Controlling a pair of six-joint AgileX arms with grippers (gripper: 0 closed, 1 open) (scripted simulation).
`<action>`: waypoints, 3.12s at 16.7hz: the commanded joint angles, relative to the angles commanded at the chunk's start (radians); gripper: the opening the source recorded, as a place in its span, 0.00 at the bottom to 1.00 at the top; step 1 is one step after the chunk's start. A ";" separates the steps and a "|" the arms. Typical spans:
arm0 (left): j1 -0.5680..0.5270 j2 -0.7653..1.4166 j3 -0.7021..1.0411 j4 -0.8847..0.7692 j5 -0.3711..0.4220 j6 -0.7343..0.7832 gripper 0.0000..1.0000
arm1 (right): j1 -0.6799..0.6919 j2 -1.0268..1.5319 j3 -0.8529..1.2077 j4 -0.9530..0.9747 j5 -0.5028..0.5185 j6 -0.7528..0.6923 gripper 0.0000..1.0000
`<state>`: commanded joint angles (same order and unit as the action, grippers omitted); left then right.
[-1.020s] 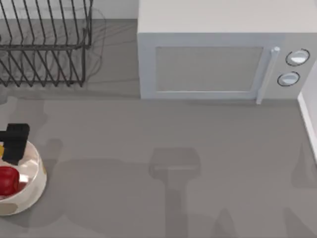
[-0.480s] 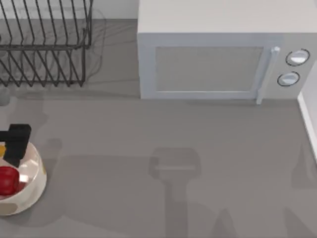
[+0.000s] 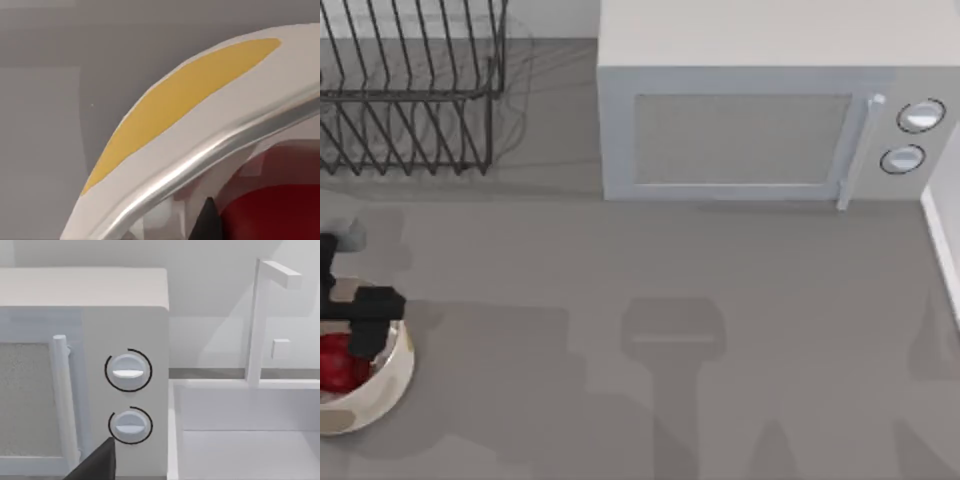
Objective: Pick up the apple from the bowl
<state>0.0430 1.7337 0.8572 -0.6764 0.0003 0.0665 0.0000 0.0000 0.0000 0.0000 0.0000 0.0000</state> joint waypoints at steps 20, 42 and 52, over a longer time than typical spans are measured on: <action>0.002 0.050 -0.053 0.085 0.000 0.002 0.02 | 0.000 0.000 0.000 0.000 0.000 0.000 1.00; -0.010 -0.095 0.676 -0.730 0.026 -0.017 0.00 | 0.000 0.000 0.000 0.000 0.000 0.000 1.00; -0.015 -0.140 0.964 -1.026 0.025 -0.023 0.00 | 0.000 0.000 0.000 0.000 0.000 0.000 1.00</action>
<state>0.0278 1.5942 1.8208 -1.7019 0.0250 0.0436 0.0000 0.0000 0.0000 0.0000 0.0000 0.0000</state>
